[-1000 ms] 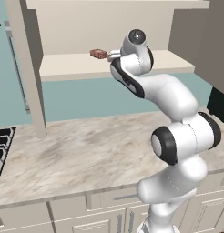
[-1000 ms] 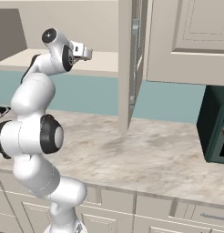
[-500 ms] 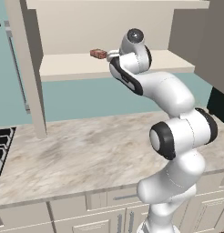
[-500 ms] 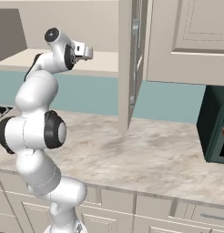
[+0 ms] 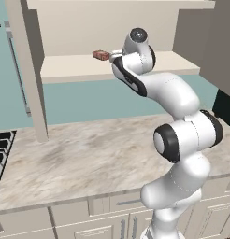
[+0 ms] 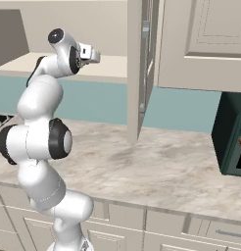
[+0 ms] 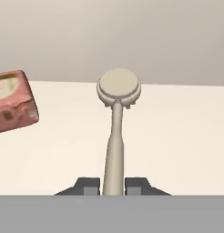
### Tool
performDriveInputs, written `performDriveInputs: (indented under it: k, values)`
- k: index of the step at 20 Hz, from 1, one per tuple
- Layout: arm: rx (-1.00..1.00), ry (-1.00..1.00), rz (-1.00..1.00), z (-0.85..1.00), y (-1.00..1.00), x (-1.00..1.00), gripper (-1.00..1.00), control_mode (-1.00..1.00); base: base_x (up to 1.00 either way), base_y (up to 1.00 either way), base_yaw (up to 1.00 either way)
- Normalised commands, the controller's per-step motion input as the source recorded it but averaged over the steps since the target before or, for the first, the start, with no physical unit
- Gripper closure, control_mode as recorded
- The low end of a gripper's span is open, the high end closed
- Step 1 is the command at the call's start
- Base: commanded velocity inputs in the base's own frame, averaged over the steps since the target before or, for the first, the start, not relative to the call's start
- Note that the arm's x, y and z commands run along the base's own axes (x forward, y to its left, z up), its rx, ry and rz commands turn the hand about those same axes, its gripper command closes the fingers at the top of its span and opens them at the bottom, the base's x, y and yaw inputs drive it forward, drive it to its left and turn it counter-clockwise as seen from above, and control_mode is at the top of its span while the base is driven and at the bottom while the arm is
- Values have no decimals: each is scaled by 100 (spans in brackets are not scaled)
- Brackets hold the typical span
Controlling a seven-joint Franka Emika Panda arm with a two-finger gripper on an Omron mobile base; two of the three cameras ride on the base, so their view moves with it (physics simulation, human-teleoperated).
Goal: Locate and retrieve the bar soap and dish brush from the cabinet. Place them next to the sink.
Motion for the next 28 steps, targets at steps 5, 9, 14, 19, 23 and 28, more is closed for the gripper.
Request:
performDriveInputs:
  k: [5, 9, 14, 19, 23, 28]
  values:
    - [0, -2, 0, 2, 0, -10, 100, -100, 0, 0, 0]
    - [1, -7, 0, 4, 0, -30, 100, -100, 0, 0, 0]
    - [1, -5, -1, 0, 0, -35, 100, -100, 0, 0, 0]
    - [3, -7, -2, 11, -4, -43, 100, -100, 0, 0, 0]
    - [3, -3, 0, 9, -10, -58, 100, -100, 0, 0, 0]
    - [0, 0, 0, 10, -15, -80, 100, -100, 0, 0, 0]
